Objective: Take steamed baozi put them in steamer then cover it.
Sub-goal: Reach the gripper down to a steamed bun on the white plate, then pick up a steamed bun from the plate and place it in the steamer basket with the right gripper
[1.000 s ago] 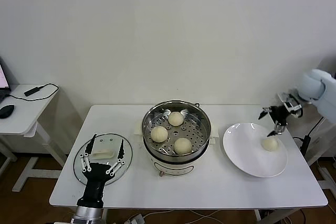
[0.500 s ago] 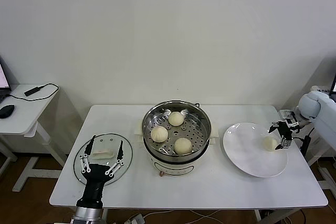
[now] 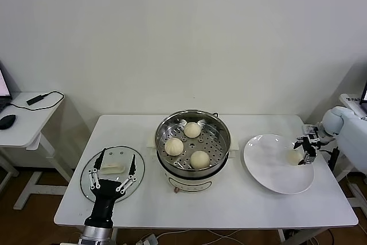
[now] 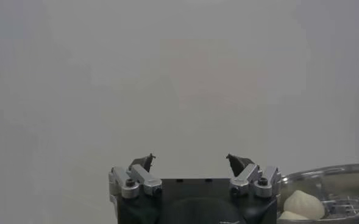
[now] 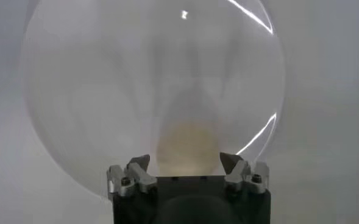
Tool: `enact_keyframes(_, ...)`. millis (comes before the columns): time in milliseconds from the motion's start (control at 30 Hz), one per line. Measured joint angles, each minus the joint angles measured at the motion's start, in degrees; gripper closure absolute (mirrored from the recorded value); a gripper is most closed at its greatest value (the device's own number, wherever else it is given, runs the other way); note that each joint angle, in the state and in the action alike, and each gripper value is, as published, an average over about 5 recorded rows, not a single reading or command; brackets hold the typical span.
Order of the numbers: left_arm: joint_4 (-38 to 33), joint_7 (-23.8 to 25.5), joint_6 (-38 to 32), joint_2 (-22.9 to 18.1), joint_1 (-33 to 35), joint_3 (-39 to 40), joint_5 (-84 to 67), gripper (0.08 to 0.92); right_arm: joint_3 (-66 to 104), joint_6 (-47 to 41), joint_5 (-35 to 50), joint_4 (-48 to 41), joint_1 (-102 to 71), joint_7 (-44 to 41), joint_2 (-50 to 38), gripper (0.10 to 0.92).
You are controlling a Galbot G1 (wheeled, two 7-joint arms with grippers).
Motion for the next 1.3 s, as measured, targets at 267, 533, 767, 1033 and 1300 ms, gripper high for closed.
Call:
enact_keyframes(267,0.05,0.00,-0.01,0.00,-0.11,-0.03,-0.03,0.177,0.62,-0.02,-0.07,-1.10,-0.86,0.83,0.55,0.445)
enact_keyframes(533,-0.28,0.00,0.19,0.08,-0.21,-0.12,-0.14,0.177,0.14,-0.09,0.36,0.14,0.32,0.31,-0.23,0.457)
enact_keyframes(767,-0.68,-0.01,0.47,0.35,-0.47,0.19,-0.20,0.177,-4.55,-0.39,3.17,5.23,7.82,-3.90,-1.44,0.451)
enact_keyframes(1033,-0.96,-0.03,0.41,0.57,-0.53,0.38,-0.26,0.177,-15.90,-2.75,12.67,14.84,23.79,-11.78,0.72,0.431)
enact_keyframes(1300,-0.94,-0.02,0.38,0.39,-1.07,0.67,-0.24,0.177,-25.90,-7.17,23.40,26.11,36.08,-15.89,5.50,0.423)
